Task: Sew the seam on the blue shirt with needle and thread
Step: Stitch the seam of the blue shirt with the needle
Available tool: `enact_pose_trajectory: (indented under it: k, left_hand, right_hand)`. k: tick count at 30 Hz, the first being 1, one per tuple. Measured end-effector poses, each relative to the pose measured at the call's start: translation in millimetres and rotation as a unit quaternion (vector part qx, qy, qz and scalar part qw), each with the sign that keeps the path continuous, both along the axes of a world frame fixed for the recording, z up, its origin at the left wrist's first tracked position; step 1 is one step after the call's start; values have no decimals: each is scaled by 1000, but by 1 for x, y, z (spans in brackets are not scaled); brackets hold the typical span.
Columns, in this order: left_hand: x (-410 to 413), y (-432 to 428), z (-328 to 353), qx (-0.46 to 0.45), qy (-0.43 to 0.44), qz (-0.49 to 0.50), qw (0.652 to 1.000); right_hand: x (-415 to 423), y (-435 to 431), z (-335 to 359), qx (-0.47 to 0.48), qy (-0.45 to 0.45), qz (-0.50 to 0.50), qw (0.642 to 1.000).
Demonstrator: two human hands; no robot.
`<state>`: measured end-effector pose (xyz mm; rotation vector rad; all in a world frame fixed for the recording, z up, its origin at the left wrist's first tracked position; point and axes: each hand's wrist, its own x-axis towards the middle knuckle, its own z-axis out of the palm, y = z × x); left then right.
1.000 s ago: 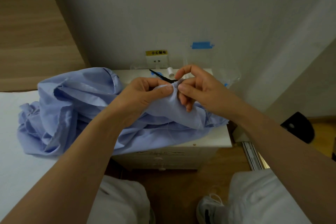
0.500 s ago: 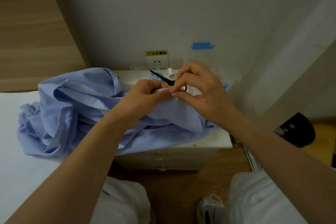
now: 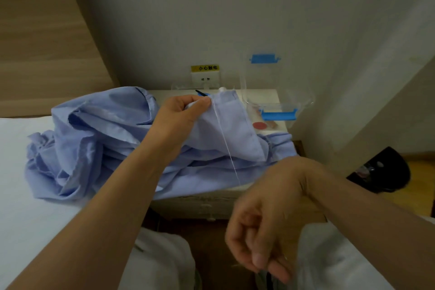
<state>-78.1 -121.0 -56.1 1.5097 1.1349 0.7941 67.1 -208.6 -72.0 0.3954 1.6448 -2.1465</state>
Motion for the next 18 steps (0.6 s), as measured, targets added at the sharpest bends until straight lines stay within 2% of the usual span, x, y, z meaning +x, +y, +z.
enact_pose_trajectory:
  k: [2,3,4,5,7,9,11,13,18]
  left_hand:
    - [0,-1,1,-4,-7,1,1000]
    - [1,-2,2,-3,-12,-1,1000]
    - [1,-2,2,0,-12,-4,1000]
    - [1,-3,3,3,-9,-6,1000]
    - [2,-3,4,6,-7,-8,1000]
    - [5,-3,4,21,0,-4,1000]
    - [8,-4,4,31,-1,9,999]
    - [8,-3,2,29,2,5,1000]
    - [5,1,1,19,-9,-17,1000]
  right_hand:
    - [3,-1,4,61,29,-72,995]
    - [5,0,8,112,37,-152,981]
    - [6,0,15,170,34,-248,953]
    - [7,2,19,230,27,-347,909]
    - [8,8,22,343,18,-512,788]
    - [8,15,15,428,16,-608,668]
    - [9,19,6,472,8,-659,585]
    - [11,19,0,506,-14,-672,540]
    - [6,19,-5,552,-92,-652,512]
